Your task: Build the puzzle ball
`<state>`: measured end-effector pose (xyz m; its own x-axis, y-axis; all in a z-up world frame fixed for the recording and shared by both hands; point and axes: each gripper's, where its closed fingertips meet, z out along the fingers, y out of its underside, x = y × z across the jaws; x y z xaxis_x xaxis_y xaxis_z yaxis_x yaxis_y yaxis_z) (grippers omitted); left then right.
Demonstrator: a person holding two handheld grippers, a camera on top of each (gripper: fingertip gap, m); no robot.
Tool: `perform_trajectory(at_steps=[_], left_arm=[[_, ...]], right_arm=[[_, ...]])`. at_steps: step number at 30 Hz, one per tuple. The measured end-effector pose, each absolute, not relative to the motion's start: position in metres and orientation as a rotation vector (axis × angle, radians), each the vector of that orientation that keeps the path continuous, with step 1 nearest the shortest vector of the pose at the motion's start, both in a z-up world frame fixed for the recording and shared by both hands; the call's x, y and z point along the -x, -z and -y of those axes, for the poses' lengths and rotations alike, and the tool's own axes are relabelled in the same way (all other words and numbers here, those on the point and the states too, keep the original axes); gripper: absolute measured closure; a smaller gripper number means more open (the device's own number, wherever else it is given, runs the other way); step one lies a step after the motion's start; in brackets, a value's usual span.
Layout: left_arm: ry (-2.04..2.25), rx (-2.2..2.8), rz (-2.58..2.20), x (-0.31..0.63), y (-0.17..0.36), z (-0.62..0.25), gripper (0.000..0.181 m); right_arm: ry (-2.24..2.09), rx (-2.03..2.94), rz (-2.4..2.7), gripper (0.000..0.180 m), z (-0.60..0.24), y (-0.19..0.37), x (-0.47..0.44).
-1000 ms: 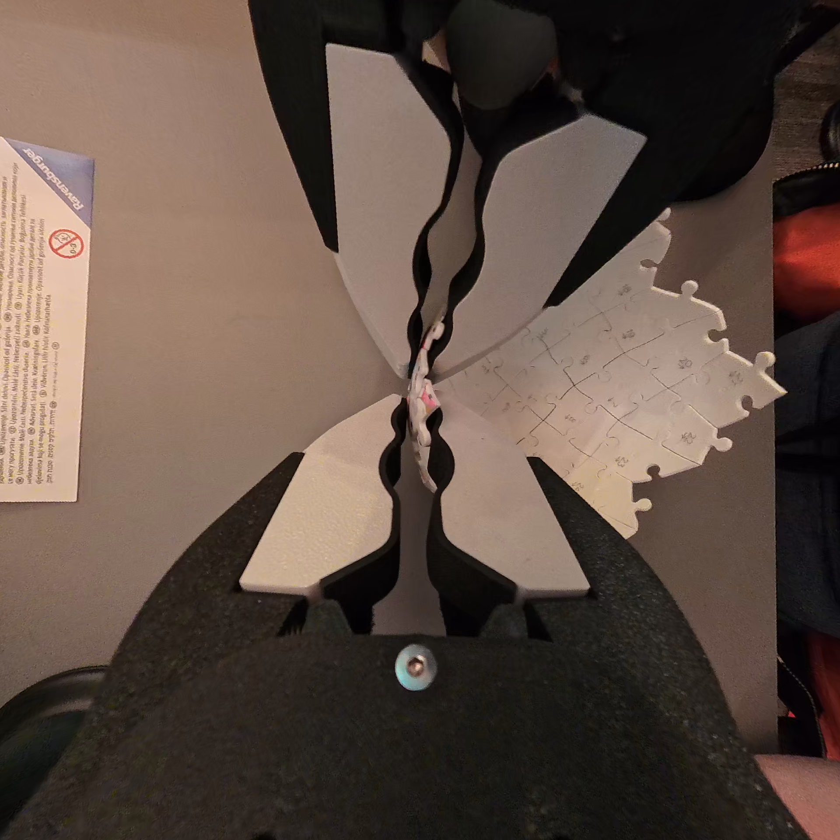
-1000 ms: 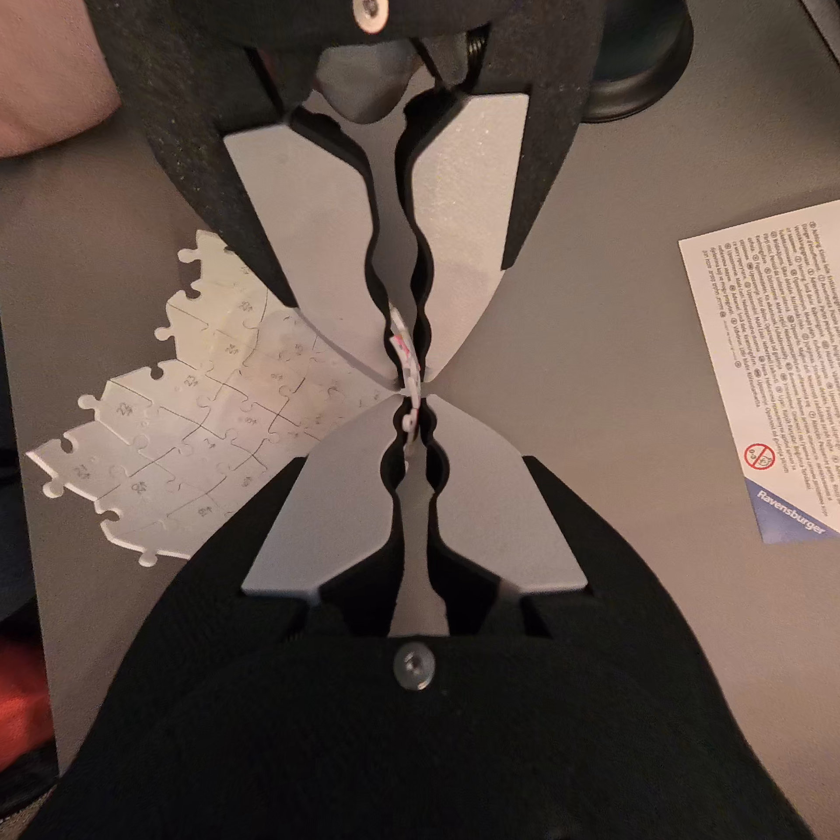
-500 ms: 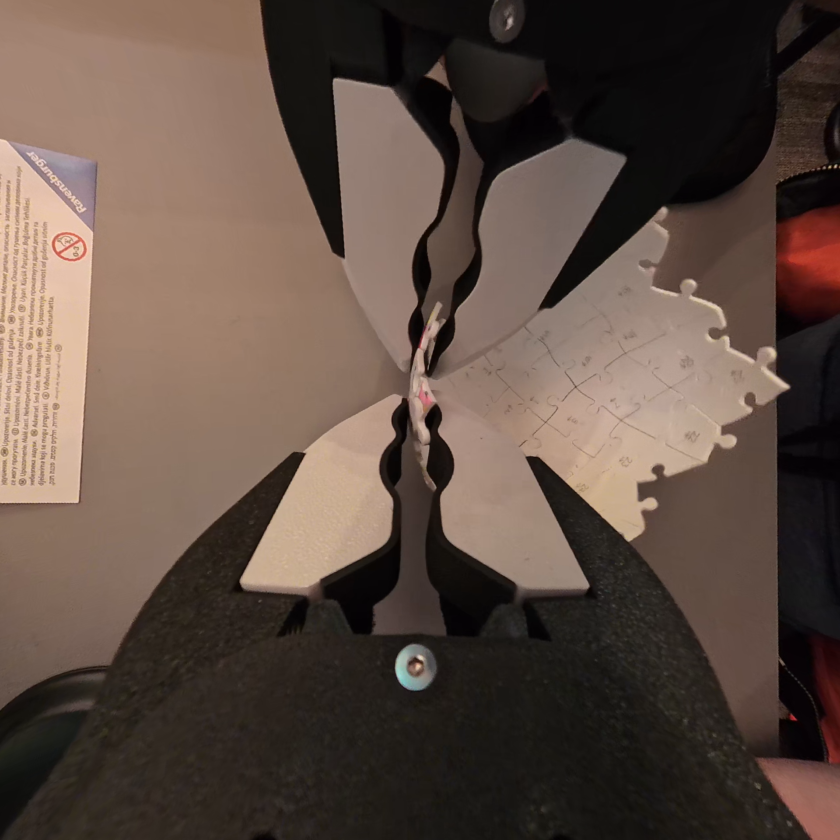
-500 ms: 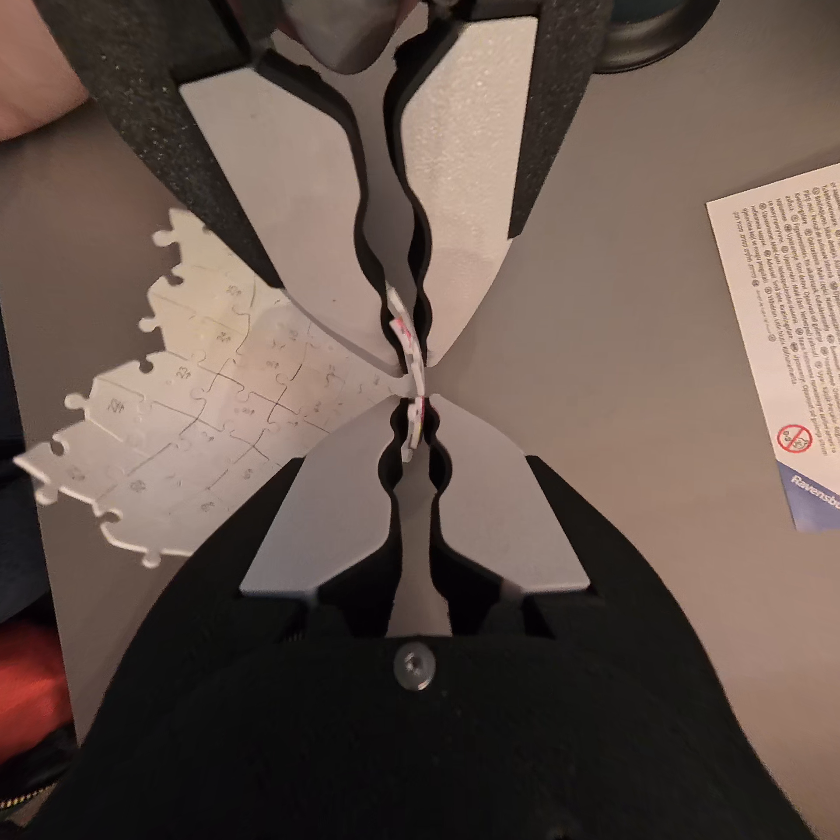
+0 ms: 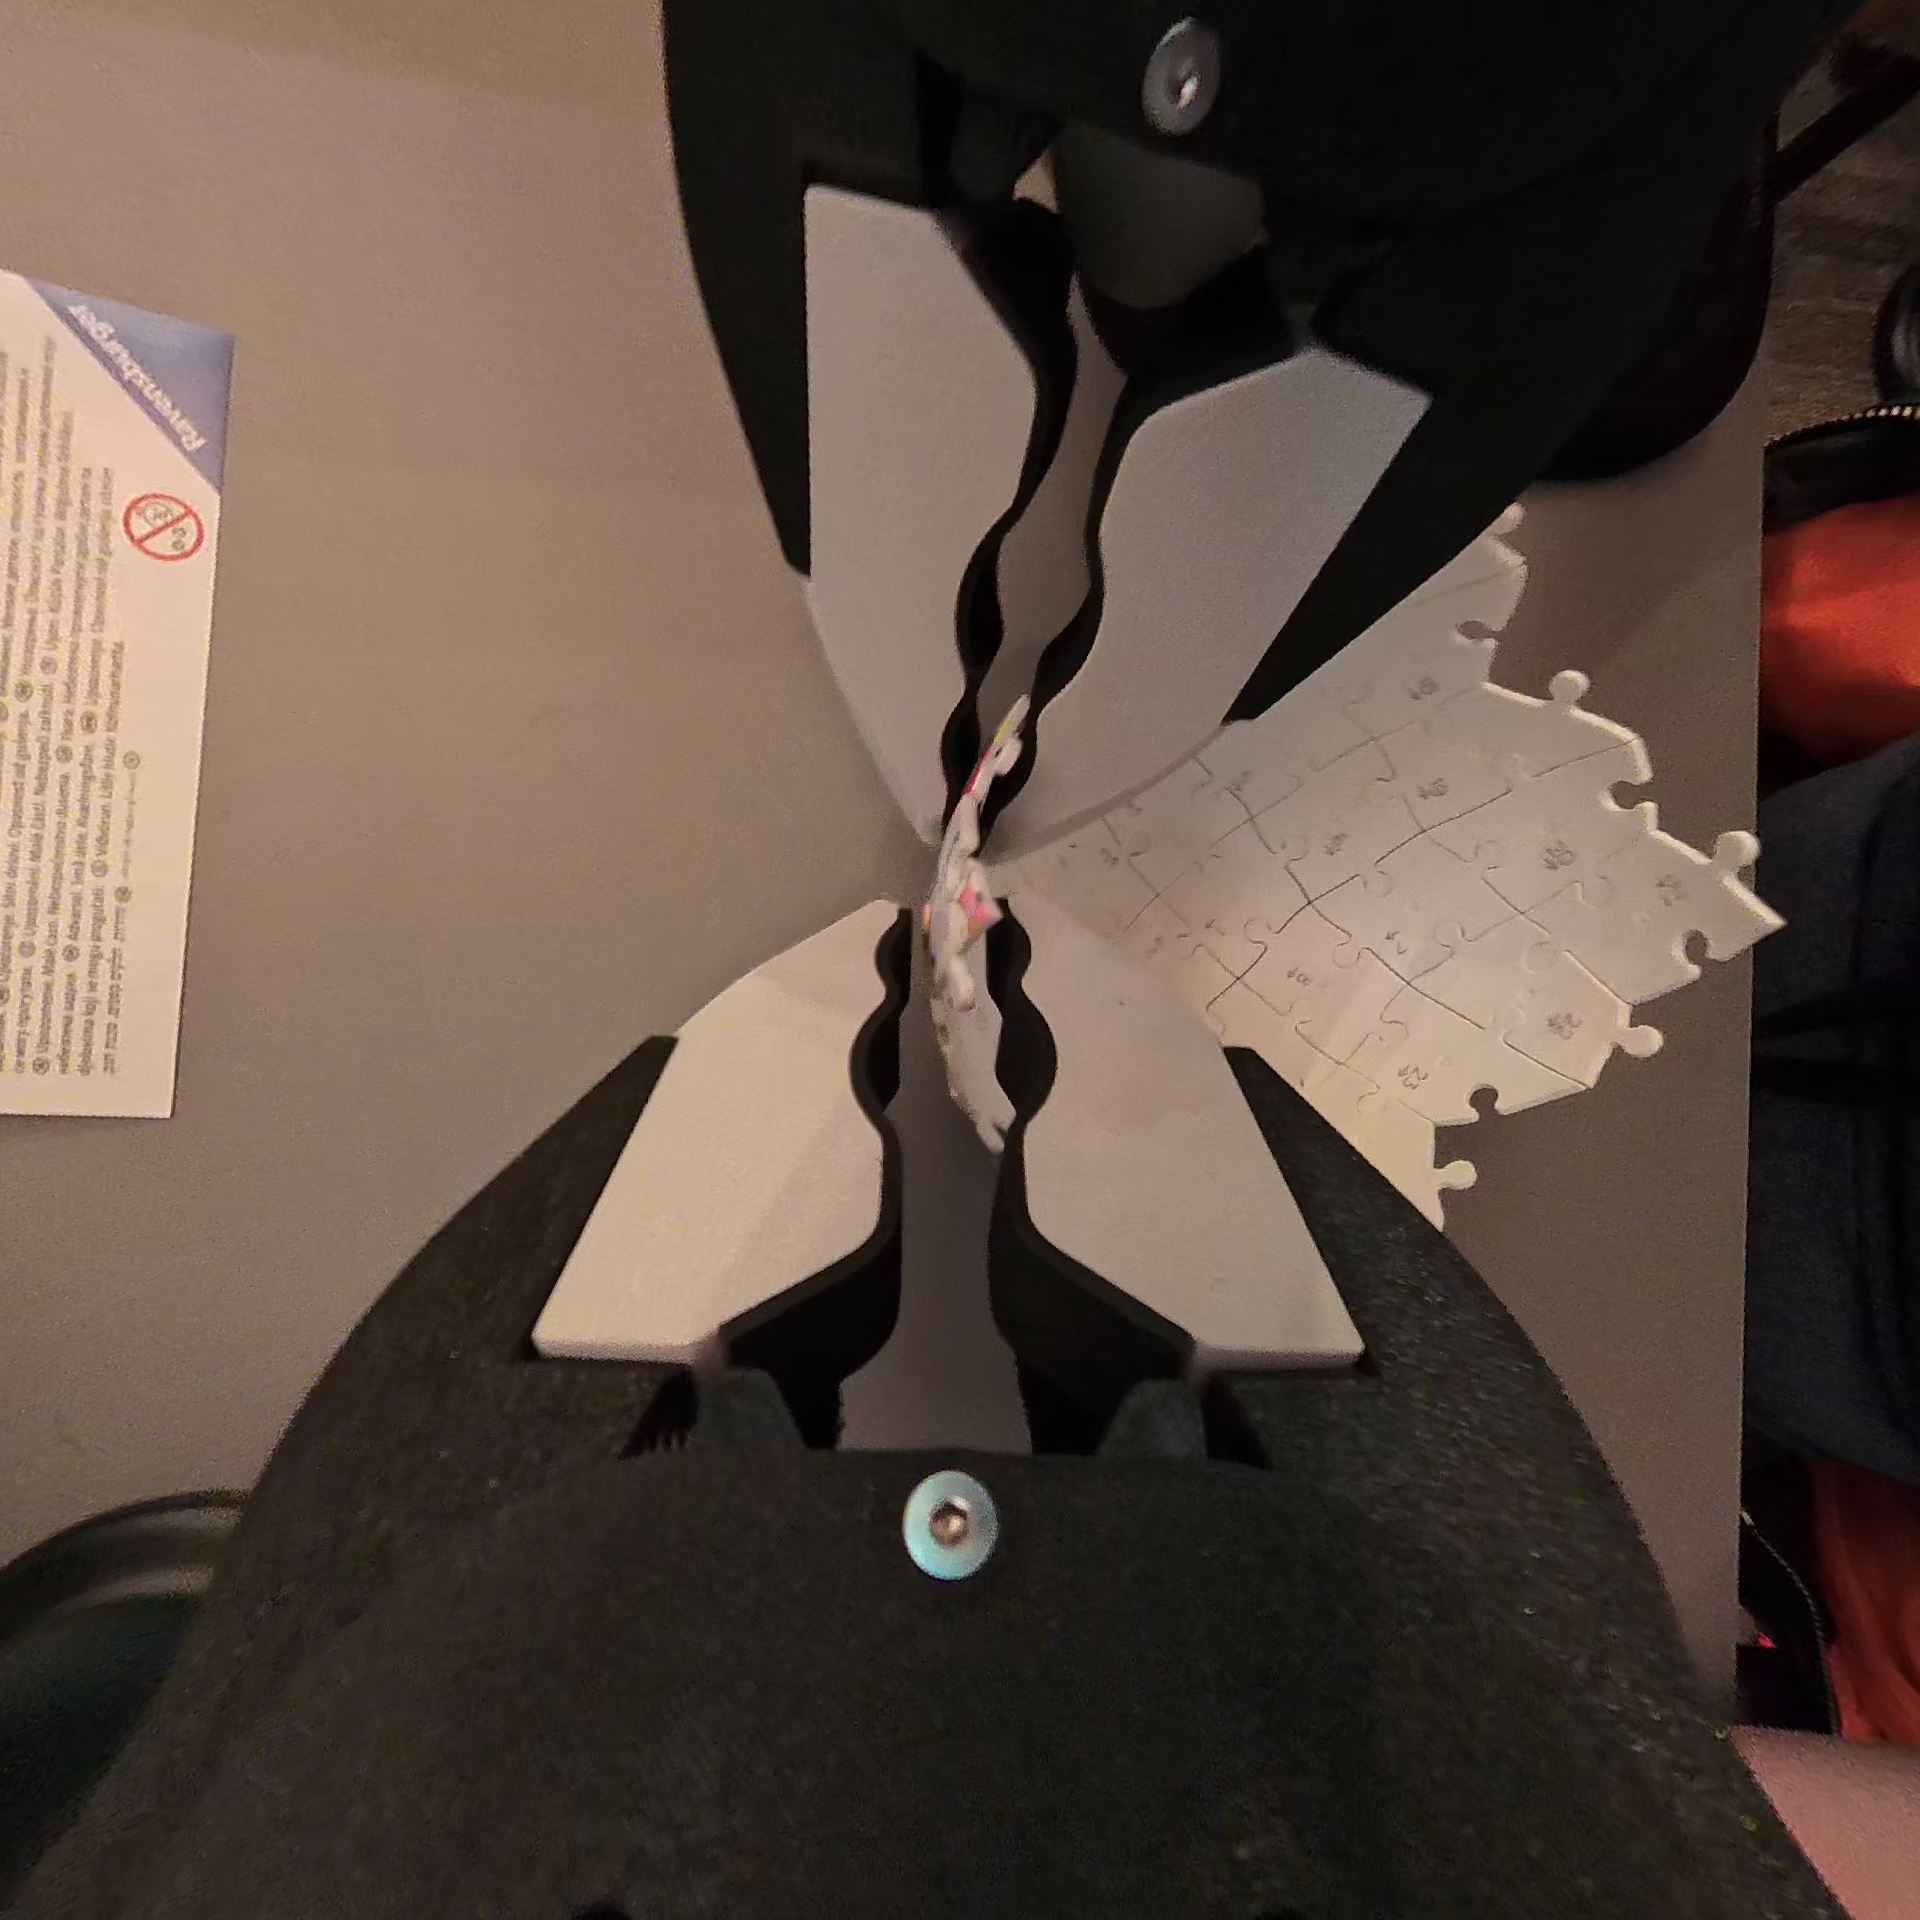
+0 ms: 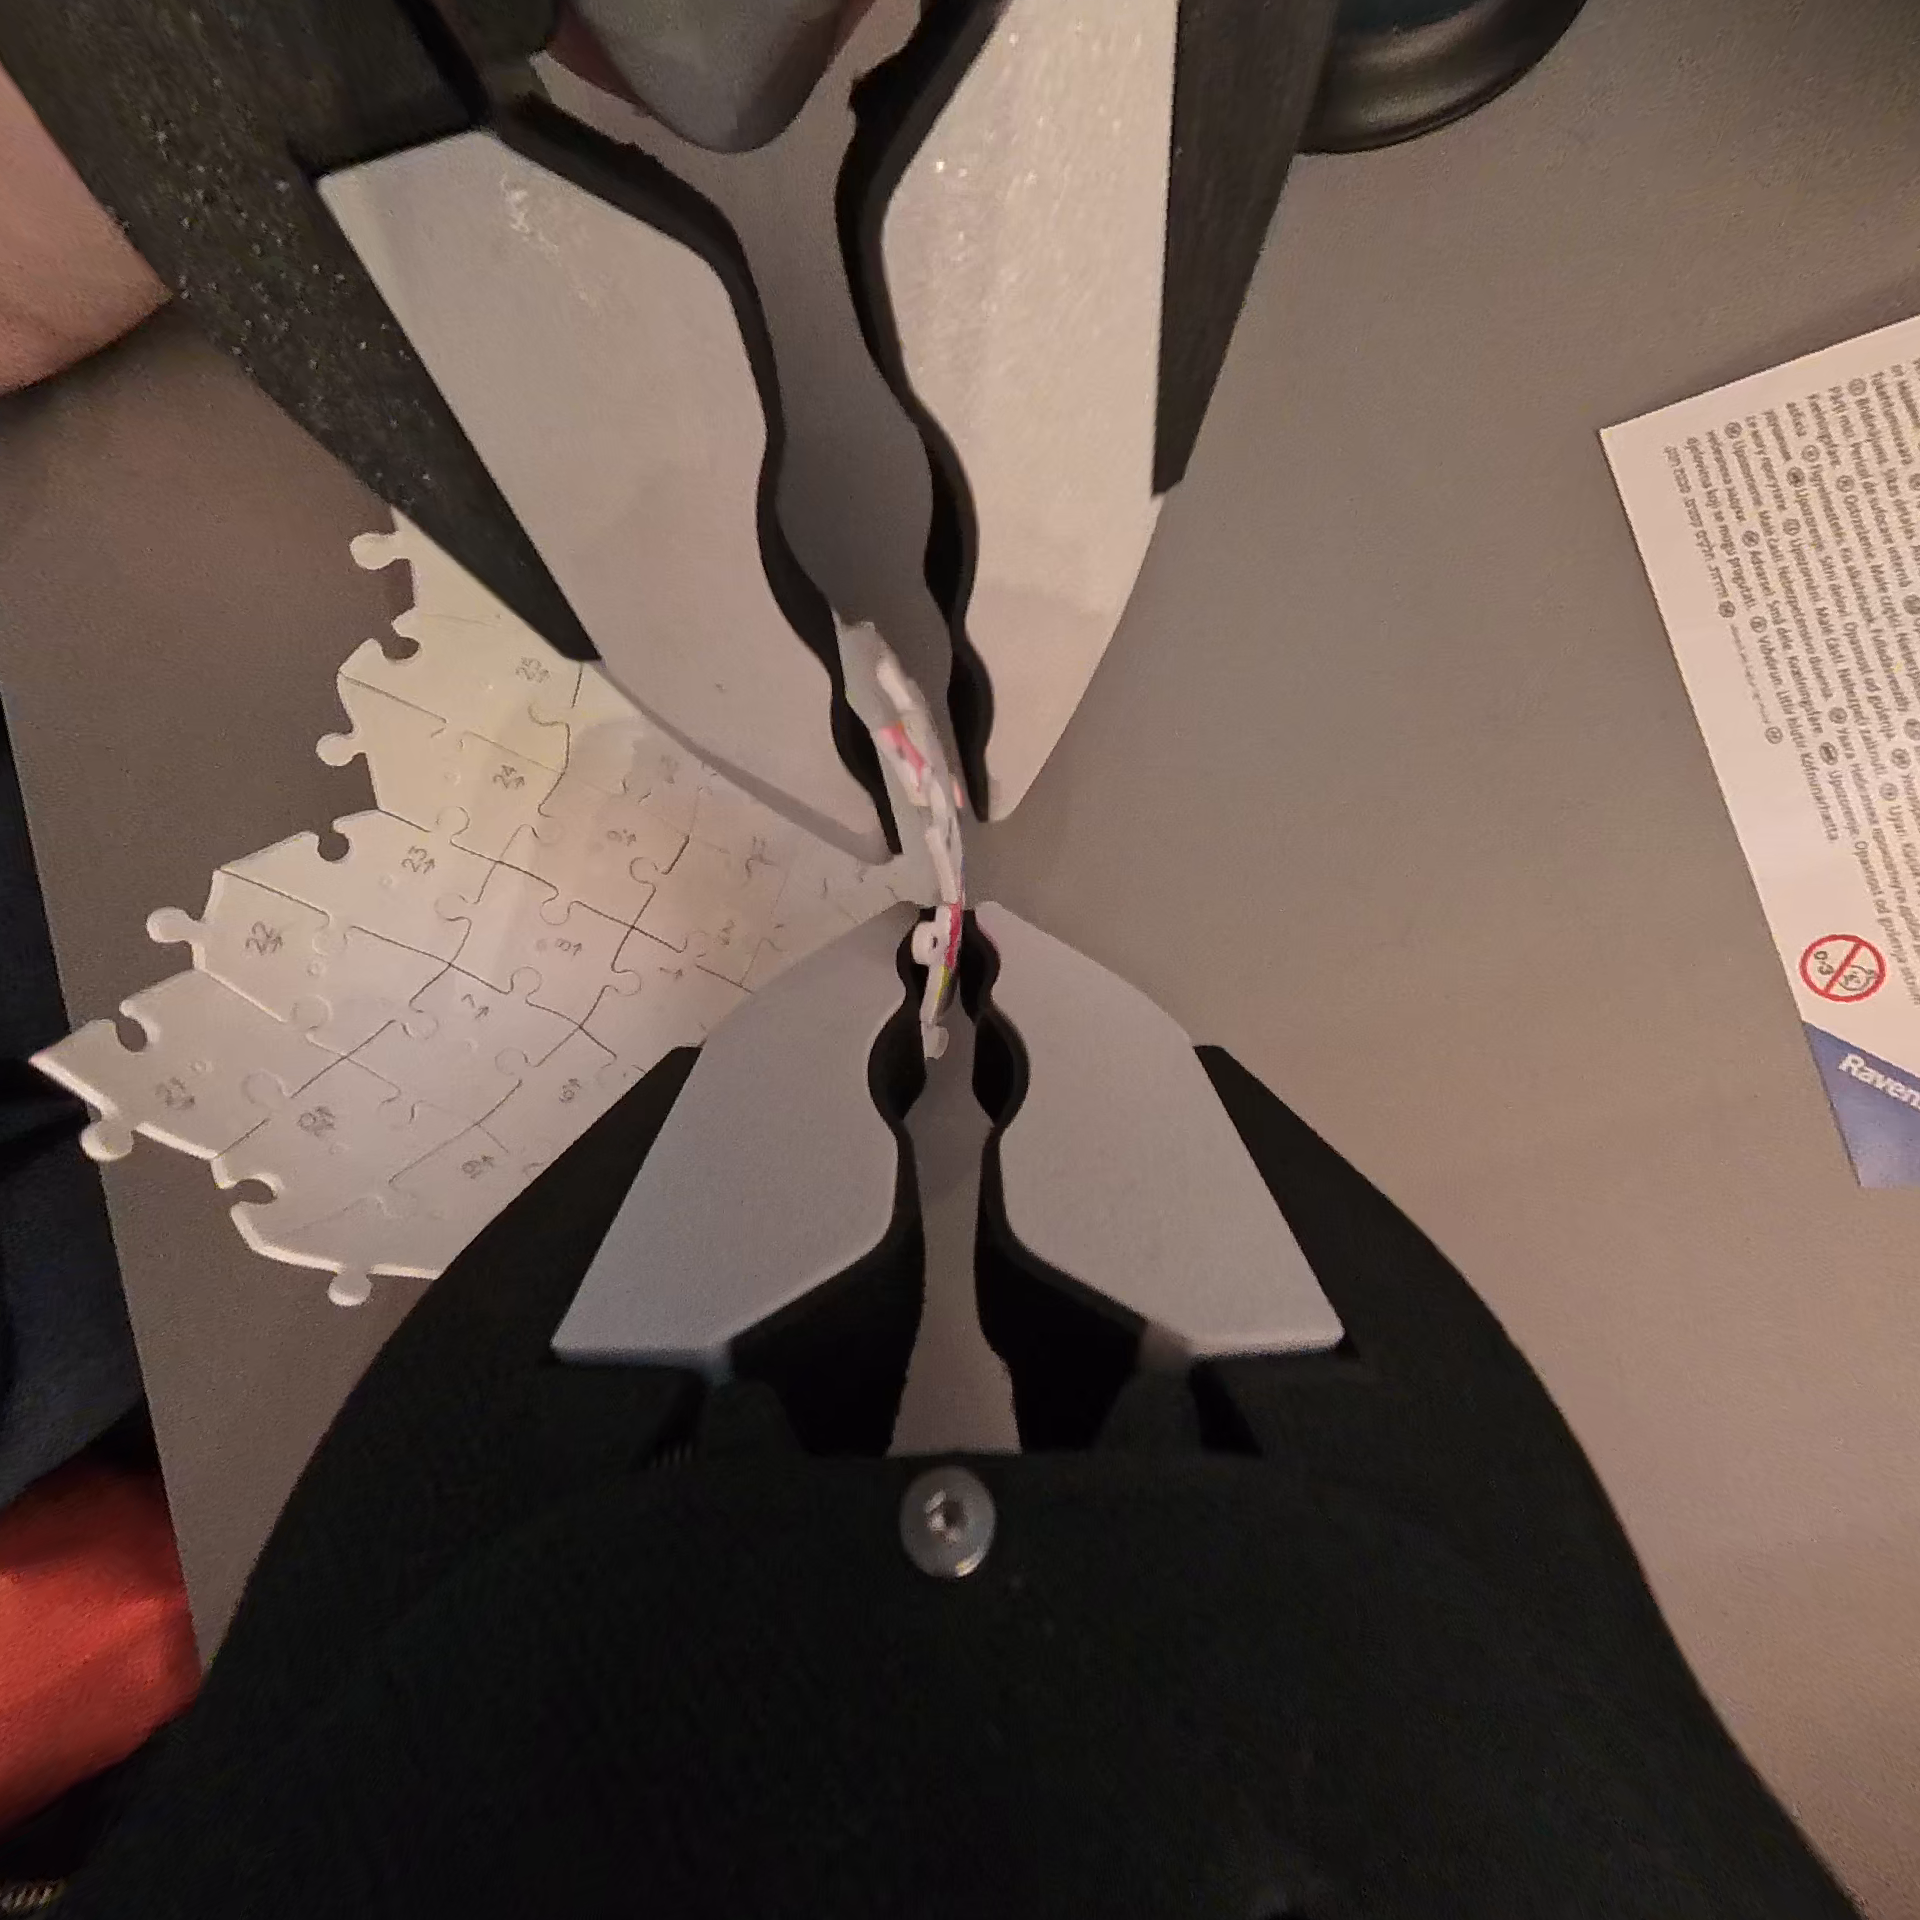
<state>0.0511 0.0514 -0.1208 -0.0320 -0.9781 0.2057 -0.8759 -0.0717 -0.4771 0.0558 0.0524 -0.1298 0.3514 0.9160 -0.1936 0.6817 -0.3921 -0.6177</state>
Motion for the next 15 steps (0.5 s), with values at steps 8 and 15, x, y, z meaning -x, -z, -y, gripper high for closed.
perform_trajectory(at_steps=[8,15], left_arm=[[0.695,2.098,-2.007,-0.0444,0.1297,-0.0518,0.172],[0.709,2.091,-2.006,-0.0458,0.1286,-0.0510,0.176]], right_arm=[[-0.682,2.175,1.374,0.175,-0.0542,0.1289,-0.0557],[-0.657,2.165,1.365,0.175,-0.0550,0.1270,-0.0569]])
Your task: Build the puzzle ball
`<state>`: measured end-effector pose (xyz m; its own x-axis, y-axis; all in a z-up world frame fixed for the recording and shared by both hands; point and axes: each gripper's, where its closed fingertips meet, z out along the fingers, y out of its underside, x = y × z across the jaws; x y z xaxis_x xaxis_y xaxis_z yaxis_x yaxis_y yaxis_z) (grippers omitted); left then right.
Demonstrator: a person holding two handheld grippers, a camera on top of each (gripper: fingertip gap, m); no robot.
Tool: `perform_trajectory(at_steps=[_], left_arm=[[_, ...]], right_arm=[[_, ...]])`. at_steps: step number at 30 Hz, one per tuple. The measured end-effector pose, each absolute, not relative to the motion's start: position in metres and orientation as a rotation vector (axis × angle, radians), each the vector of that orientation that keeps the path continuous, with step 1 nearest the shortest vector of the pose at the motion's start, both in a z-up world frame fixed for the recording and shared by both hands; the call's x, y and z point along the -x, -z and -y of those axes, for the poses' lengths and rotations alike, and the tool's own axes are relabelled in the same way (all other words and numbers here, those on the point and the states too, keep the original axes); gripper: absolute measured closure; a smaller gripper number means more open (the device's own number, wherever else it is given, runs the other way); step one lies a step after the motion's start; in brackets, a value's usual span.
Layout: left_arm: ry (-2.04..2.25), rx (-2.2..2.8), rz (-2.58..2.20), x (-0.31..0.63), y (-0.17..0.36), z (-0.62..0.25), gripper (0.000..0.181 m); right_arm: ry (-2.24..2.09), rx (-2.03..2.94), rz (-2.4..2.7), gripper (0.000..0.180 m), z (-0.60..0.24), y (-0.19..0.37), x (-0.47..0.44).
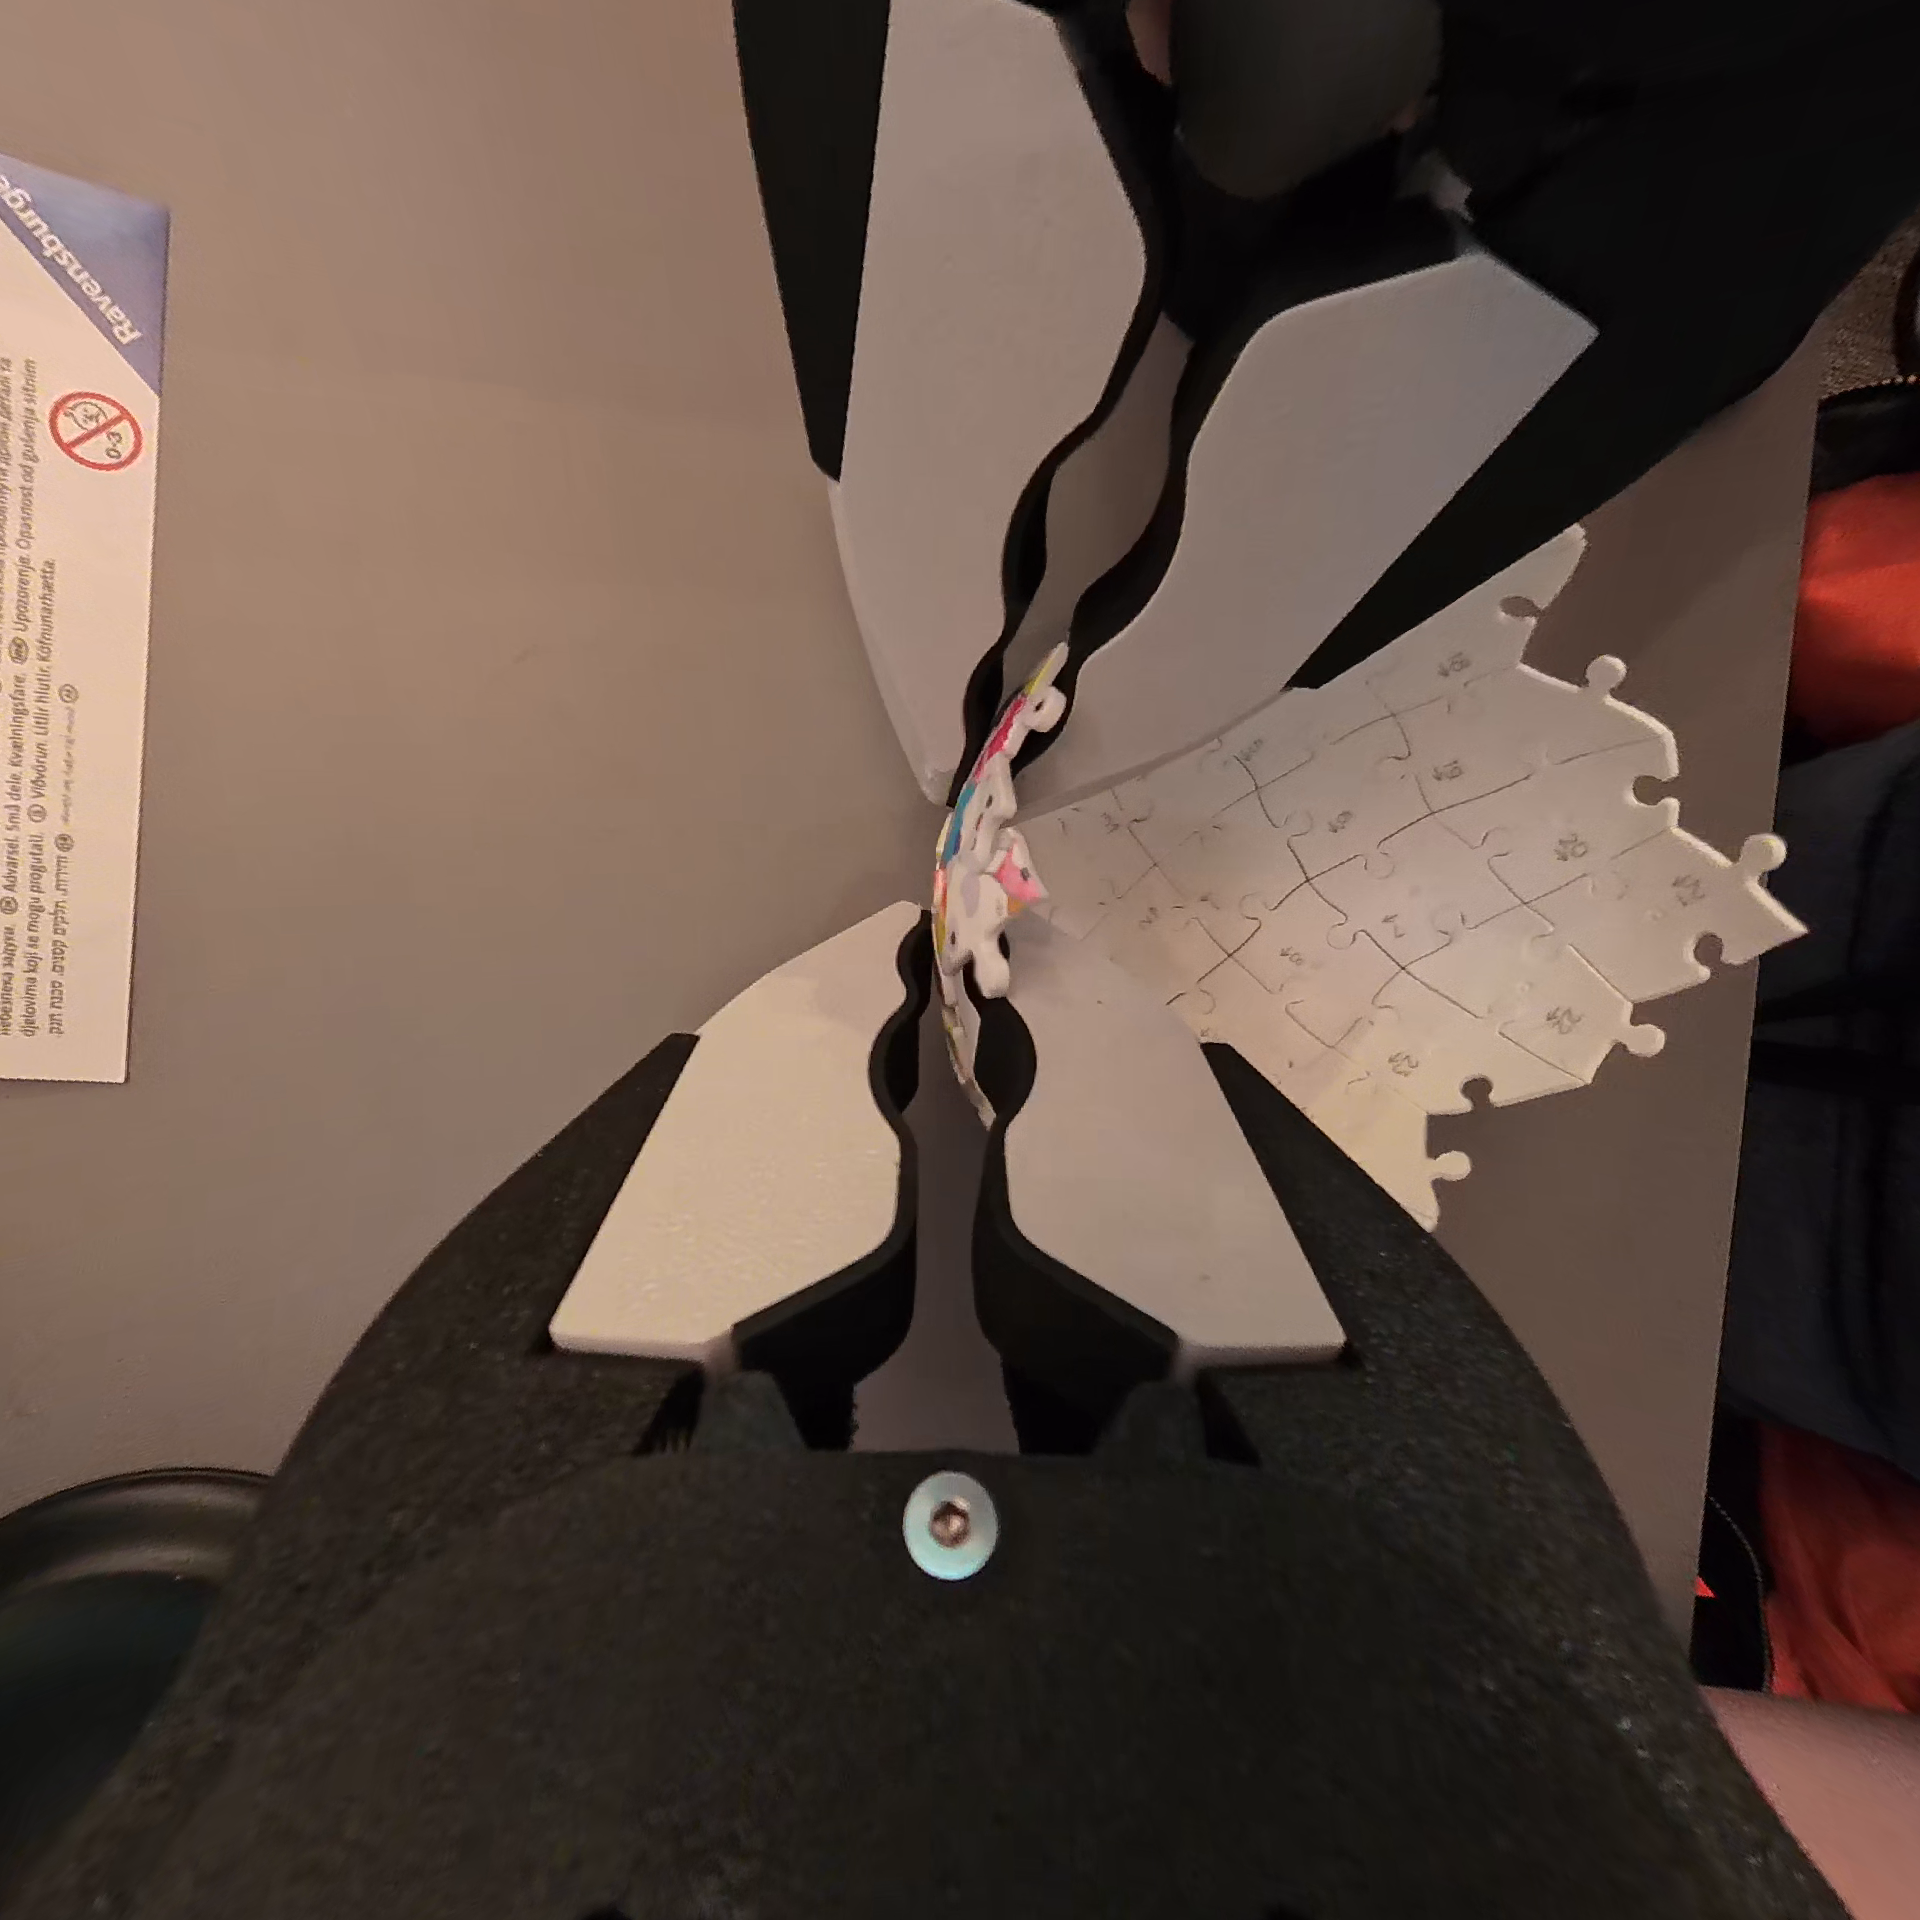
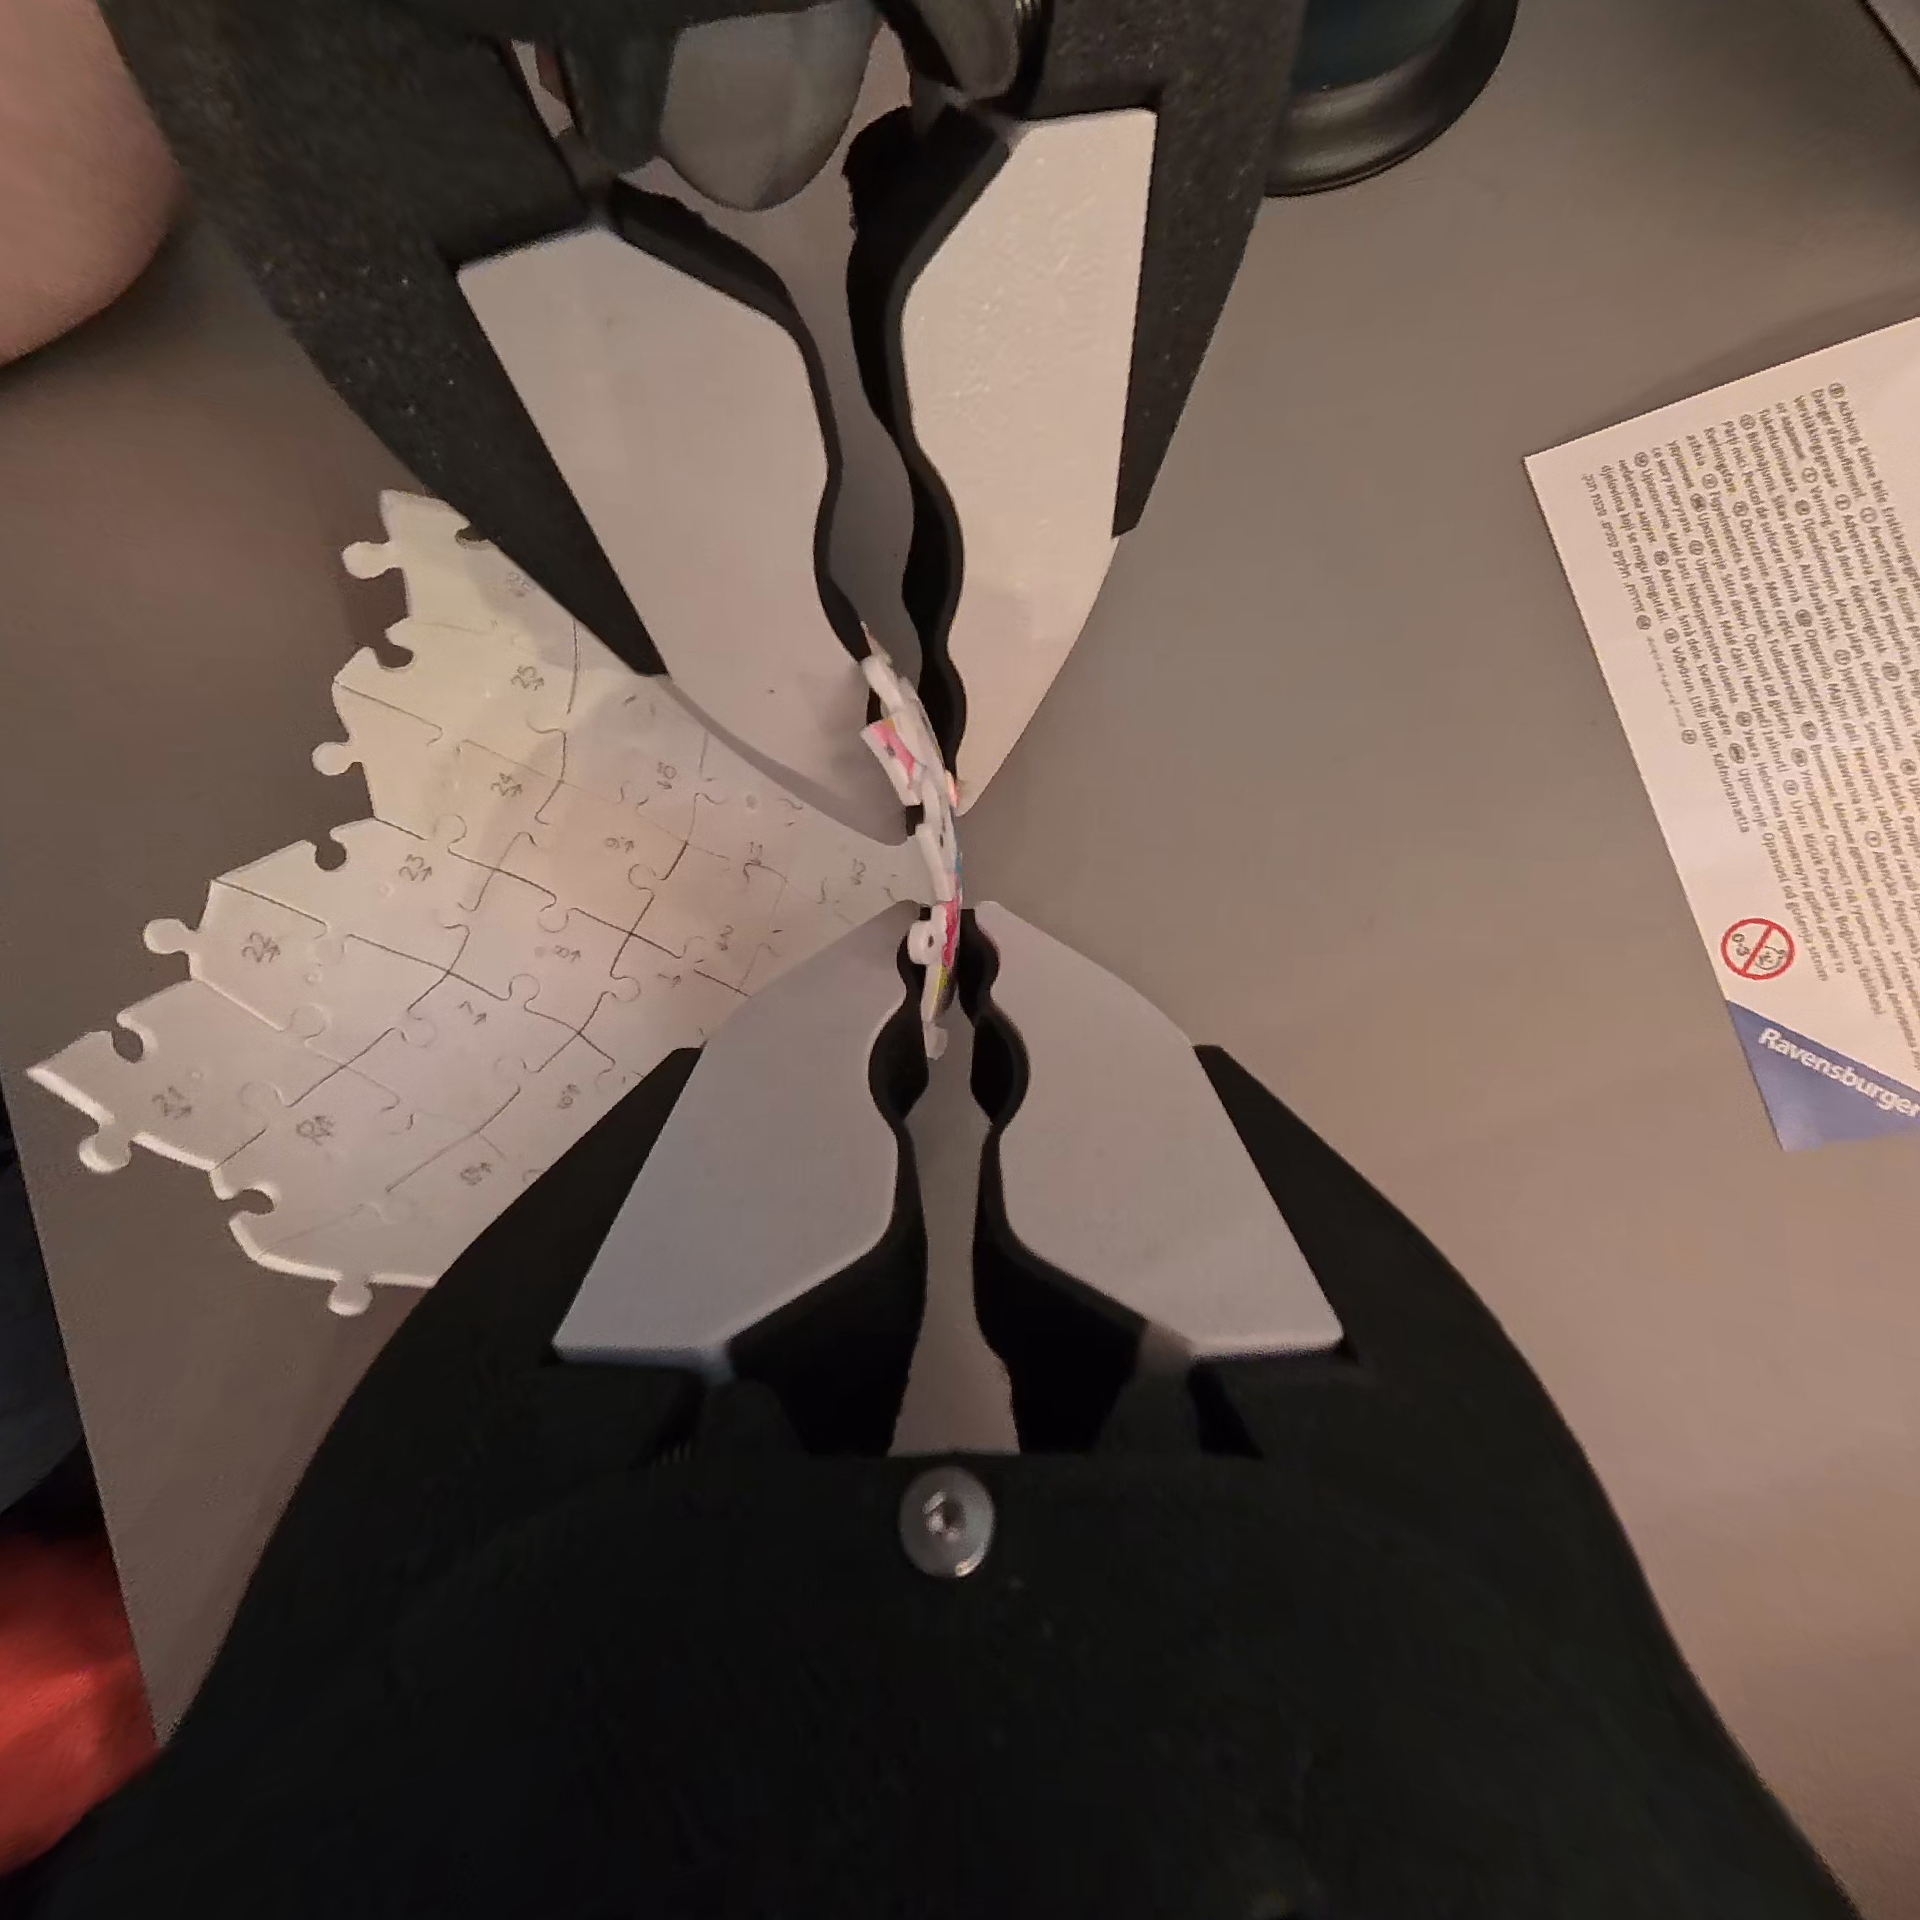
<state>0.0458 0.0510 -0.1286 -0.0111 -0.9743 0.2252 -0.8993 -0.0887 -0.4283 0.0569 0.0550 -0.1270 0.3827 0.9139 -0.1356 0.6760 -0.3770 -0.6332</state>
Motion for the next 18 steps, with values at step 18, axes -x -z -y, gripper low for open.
perform_trajectory(at_steps=[18], left_arm=[[0.726,2.061,-2.007,-0.0487,0.1268,-0.0501,0.177]], right_arm=[[-0.725,2.117,1.368,0.175,-0.0554,0.1240,-0.0562]])
